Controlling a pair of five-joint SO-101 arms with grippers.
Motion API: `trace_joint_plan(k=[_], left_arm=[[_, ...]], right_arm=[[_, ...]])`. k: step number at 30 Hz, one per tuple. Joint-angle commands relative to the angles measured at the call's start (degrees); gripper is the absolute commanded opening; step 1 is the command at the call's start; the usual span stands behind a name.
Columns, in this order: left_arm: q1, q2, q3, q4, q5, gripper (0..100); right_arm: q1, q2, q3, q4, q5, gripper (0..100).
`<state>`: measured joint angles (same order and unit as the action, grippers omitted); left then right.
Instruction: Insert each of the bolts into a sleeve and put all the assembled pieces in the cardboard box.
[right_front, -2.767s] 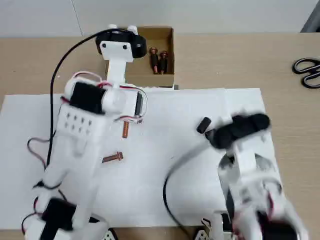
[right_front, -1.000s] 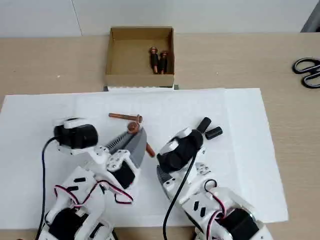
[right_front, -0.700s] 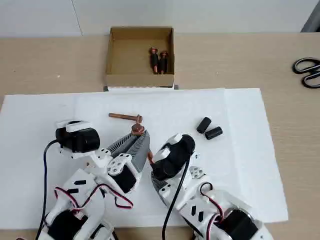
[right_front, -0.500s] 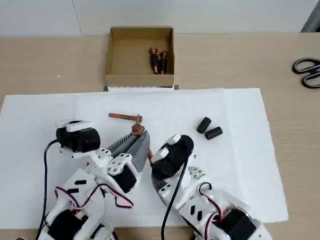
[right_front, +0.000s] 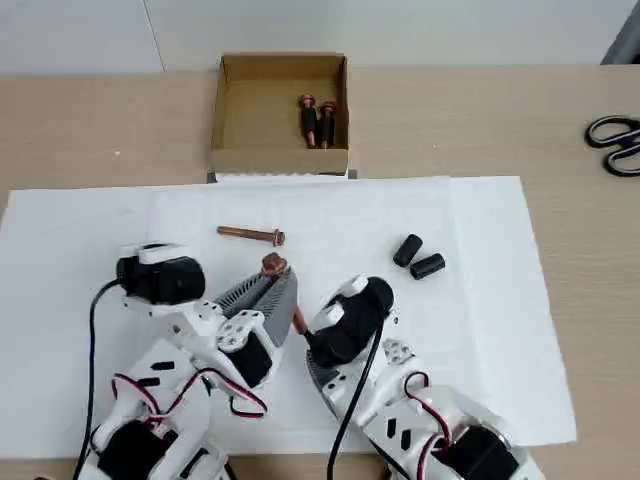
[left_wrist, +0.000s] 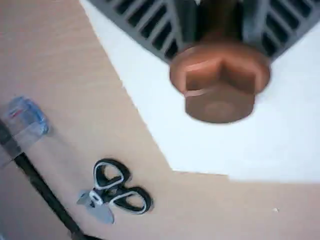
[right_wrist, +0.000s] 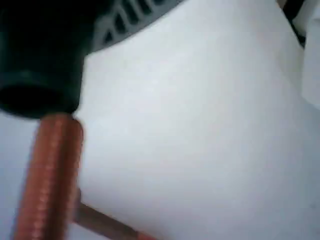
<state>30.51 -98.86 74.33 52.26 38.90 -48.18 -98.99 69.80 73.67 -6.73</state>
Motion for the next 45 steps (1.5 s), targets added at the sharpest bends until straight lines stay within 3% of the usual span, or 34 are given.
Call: trace_joint_plan(k=[1,8,21,27,33,45], left_arm=[[0.7,0.5,0.2,-2.4,-0.2,0],[4.4,0.5,1.6,-5.0,0.0,0],[4.7,0.5,1.5,-3.8,-0.2,0],[3.7,0.4,1.3,-0.4,-0.3,0],[-1.8,0.4,1.3,-0.2,-0.3,0],[8.8,0.6,1.7,3.1,-0.2,0]], right_arm=[[-0.5,-1.9,-1.0,-0.2,-0.2,0.4],[-0.5,-1.9,-1.0,-0.3,-0.2,0.4],[-0.2,-1.9,-1.1,-0.7,-0.2,0.4],[2.0,-1.9,-1.3,-2.1,-0.2,0.4],[2.9,-1.9,-1.9,-4.5,3.1,0.4],[2.9,-1.9,-1.8,-7.8,5.5,0.4]])
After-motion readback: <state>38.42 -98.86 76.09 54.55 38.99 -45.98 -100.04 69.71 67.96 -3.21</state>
